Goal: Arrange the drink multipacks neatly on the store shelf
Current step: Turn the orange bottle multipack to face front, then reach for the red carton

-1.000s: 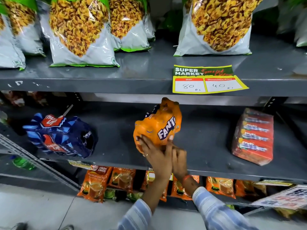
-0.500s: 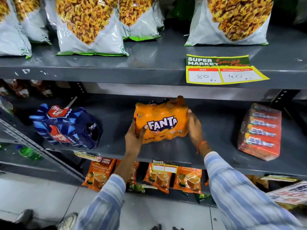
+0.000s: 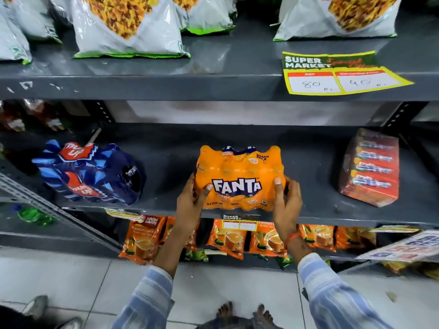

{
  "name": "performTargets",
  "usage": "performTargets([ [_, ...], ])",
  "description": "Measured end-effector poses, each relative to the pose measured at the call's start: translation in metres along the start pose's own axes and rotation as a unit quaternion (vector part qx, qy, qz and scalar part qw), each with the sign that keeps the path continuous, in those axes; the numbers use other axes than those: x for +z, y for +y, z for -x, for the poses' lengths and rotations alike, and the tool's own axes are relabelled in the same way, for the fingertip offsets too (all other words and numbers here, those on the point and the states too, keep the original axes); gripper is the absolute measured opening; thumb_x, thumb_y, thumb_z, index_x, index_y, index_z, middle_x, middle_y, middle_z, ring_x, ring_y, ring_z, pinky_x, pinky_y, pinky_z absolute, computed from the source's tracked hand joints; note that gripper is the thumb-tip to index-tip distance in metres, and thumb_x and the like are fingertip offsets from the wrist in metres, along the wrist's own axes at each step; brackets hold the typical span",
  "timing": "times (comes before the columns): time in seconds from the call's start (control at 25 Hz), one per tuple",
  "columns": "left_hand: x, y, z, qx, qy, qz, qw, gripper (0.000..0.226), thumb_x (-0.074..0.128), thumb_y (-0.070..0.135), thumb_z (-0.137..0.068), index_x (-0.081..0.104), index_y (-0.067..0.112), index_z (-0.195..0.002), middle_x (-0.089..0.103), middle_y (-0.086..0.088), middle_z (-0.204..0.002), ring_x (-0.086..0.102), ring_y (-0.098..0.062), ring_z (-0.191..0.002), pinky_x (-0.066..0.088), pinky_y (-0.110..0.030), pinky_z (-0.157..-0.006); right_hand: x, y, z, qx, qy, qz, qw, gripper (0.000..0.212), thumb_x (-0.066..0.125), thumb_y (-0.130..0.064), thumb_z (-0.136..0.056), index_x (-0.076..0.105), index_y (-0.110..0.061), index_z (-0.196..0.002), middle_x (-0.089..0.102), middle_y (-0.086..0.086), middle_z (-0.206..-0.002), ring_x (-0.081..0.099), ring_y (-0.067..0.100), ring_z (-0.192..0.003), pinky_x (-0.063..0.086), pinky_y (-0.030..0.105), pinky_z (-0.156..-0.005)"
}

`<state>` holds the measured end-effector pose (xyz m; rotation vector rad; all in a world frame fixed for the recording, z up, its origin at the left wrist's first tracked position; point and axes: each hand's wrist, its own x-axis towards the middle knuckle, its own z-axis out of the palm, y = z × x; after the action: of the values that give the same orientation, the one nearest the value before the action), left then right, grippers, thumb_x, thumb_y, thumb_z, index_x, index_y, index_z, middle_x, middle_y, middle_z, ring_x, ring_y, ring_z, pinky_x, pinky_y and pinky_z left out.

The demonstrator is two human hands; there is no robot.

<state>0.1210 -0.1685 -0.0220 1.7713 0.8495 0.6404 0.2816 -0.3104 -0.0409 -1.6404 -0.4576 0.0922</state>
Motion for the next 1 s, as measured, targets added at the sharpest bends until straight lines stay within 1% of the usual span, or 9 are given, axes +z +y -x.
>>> performTargets([
  [0.12, 0.004, -0.001, 0.003, 0.0, -0.011, -0.009, 1.0, 0.092, 0.043, 0.075, -0.073, 0.014, 0.027, -0.145, 0.039, -0.006, -0.149, 0.044, -0.018, -0.132, 0.04, -0.045, -0.109, -0.002, -0.003, 0.002, 0.013, -0.006, -0.013, 1.0, 0.069, 0.039, -0.072, -0.079, 0.053, -0.013, -0.113, 0.056, 0.002, -0.112, 0.056, 0.007, -0.097, 0.047, 0.02, -0.082],
  [0.24, 0.019, 0.014, 0.01, 0.068, 0.064, -0.173, 0.98, 0.097, 0.021, 0.077, -0.077, -0.015, 0.018, -0.144, -0.016, -0.004, -0.156, -0.008, -0.021, -0.146, -0.003, -0.038, -0.119, -0.005, -0.007, -0.004, 0.021, 0.005, -0.018, 1.0, 0.048, 0.039, -0.045, -0.092, 0.049, -0.012, -0.125, 0.053, 0.002, -0.124, 0.052, 0.006, -0.108, 0.044, 0.011, -0.088],
  [0.32, 0.034, 0.039, 0.015, 0.114, 0.103, -0.25, 0.956, 0.092, 0.013, 0.074, -0.08, -0.013, 0.014, -0.145, -0.019, -0.004, -0.154, -0.015, -0.02, -0.145, -0.011, -0.031, -0.118, -0.012, -0.013, -0.017, -0.007, 0.039, -0.001, 0.999, 0.042, 0.039, -0.037, -0.095, 0.048, -0.012, -0.128, 0.052, 0.006, -0.13, 0.048, 0.01, -0.117, 0.037, 0.002, -0.091],
  [0.48, 0.085, 0.083, 0.023, 0.208, 0.084, -0.269, 0.937, 0.083, 0.022, 0.063, -0.088, -0.001, 0.009, -0.146, -0.007, -0.01, -0.156, -0.009, -0.02, -0.146, -0.011, -0.023, -0.118, -0.039, -0.021, -0.057, -0.091, 0.065, 0.054, 0.992, 0.041, 0.039, -0.035, -0.094, 0.048, -0.012, -0.127, 0.051, 0.012, -0.131, 0.047, 0.021, -0.124, 0.039, 0.032, -0.105],
  [0.64, 0.173, 0.11, 0.03, 0.282, 0.007, -0.241, 0.929, 0.075, 0.031, 0.053, -0.092, 0.005, 0.007, -0.146, -0.001, -0.007, -0.157, -0.002, -0.017, -0.147, -0.004, -0.022, -0.119, -0.112, 0.002, -0.102, -0.151, 0.049, 0.209, 0.965, 0.049, 0.041, -0.034, -0.091, 0.044, -0.005, -0.13, 0.047, 0.019, -0.137, 0.042, 0.031, -0.129, 0.033, 0.042, -0.111],
  [0.76, 0.256, 0.11, 0.028, 0.148, -0.084, -0.163, 0.972, 0.088, 0.021, 0.064, -0.082, 0.011, 0.004, -0.145, 0.012, -0.013, -0.157, 0.006, -0.017, -0.146, 0.007, -0.025, -0.118, -0.177, 0.038, -0.134, -0.098, 0.017, 0.35, 0.932, 0.063, 0.031, -0.034, -0.084, 0.039, 0.004, -0.133, 0.04, 0.027, -0.142, 0.037, 0.042, -0.132, 0.028, 0.045, -0.112],
  [0.84, 0.305, 0.111, 0.023, -0.008, -0.131, -0.117, 0.984, 0.091, 0.027, 0.068, -0.082, 0.034, -0.004, -0.135, 0.037, -0.027, -0.145, 0.034, -0.032, -0.137, 0.03, -0.036, -0.11, -0.21, 0.063, -0.149, -0.041, -0.034, 0.354, 0.934, 0.063, 0.032, -0.029, -0.087, 0.031, 0.008, -0.138, 0.03, 0.03, -0.149, 0.028, 0.042, -0.138, 0.022, 0.044, -0.116],
  [0.92, 0.341, 0.109, 0.015, -0.105, -0.11, -0.073, 0.986, 0.074, 0.042, 0.059, -0.082, 0.056, -0.009, -0.108, 0.06, -0.038, -0.112, 0.059, -0.045, -0.106, 0.046, -0.045, -0.085, -0.224, 0.073, -0.154, 0.012, -0.082, 0.301, 0.95, 0.058, 0.036, -0.024, -0.096, 0.019, 0.006, -0.143, 0.016, 0.026, -0.156, 0.017, 0.037, -0.145, 0.014, 0.035, -0.116],
  [1.0, 0.375, 0.089, -0.002, -0.147, -0.055, -0.028, 0.987, 0.085, 0.043, 0.067, -0.064, 0.06, -0.008, -0.101, 0.065, -0.036, -0.102, 0.063, -0.044, -0.097, 0.05, -0.049, -0.08, -0.229, 0.072, -0.15, 0.035, -0.094, 0.248, 0.963, 0.058, 0.039, -0.02, -0.098, 0.014, 0.002, -0.145, 0.009, 0.021, -0.158, 0.014, 0.031, -0.146, 0.011, 0.026, -0.112],
])
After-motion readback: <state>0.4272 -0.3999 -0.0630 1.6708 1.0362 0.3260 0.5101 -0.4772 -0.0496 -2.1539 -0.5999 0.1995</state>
